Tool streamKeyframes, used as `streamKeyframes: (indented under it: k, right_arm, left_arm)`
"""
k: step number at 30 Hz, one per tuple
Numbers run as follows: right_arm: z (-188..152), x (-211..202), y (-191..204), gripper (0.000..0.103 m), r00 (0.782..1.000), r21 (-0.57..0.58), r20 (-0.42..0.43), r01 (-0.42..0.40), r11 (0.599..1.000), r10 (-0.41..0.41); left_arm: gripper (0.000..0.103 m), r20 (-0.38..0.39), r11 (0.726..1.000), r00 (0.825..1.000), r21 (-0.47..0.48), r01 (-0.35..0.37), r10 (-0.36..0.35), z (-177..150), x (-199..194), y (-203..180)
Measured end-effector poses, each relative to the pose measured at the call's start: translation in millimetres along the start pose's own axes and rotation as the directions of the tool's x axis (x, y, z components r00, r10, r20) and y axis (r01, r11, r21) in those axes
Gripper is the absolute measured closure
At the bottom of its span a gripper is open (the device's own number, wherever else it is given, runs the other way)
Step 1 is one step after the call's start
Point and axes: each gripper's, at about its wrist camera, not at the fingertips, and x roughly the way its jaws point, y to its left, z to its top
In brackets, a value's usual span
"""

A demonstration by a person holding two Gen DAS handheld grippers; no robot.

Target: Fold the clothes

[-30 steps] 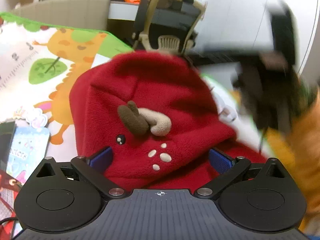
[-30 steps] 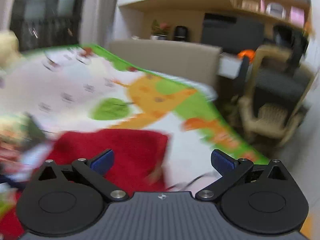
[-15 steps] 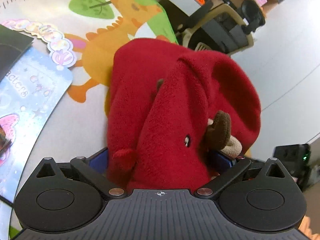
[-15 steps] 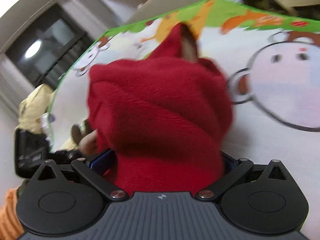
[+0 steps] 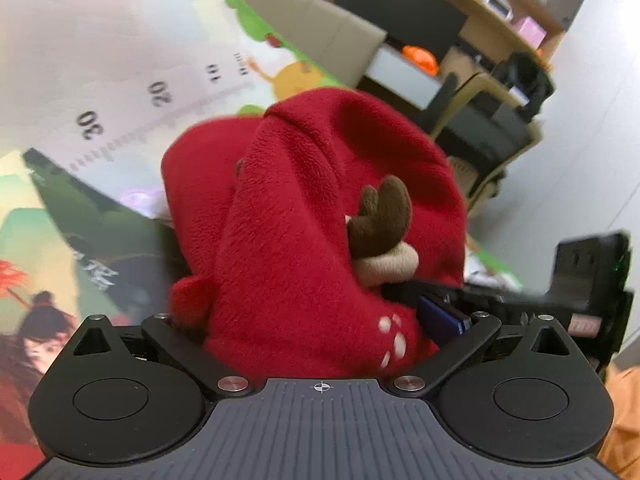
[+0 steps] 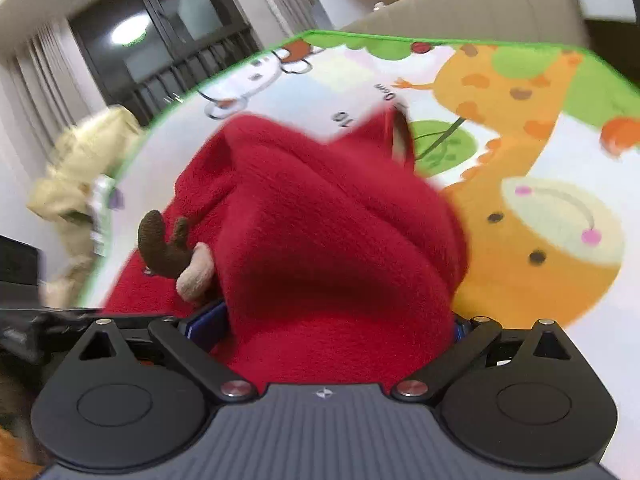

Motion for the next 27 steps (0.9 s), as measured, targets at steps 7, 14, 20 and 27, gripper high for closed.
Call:
streamKeyframes:
  k: [7, 14, 20, 27]
  right_arm:
    - [-14, -23, 15, 0.002, 0.991, -0.138, 0.003, 0.134, 0.981, -0.135]
    - [-57, -51, 23, 0.002, 0.972, -0.049, -0.042, 0.231, 0.972, -0.233]
    - [-70, -65, 55, 0.003, 0.971, -0.160, -0.028, 0.229, 0.960, -0.236]
    - [-25, -106, 65, 0.001, 0.958, -0.257, 0.183, 0.264, 0.930, -0.222]
  left_arm:
    - [0.000, 0.007, 0.999, 1.000, 0.033, 0.012, -0.012, -2, -11, -4]
    - [0.000, 0.183, 0.992, 0.980, 0.087, -0.090, 0.073, 17, -48, -13]
    - [0.000, 0.112, 0.922, 0.956, 0.254, -0.293, 0.272, 23, -3, -12]
    - [0.000, 0.096, 0.956, 0.966, 0.151, -0.252, 0.239, 21, -3, 16]
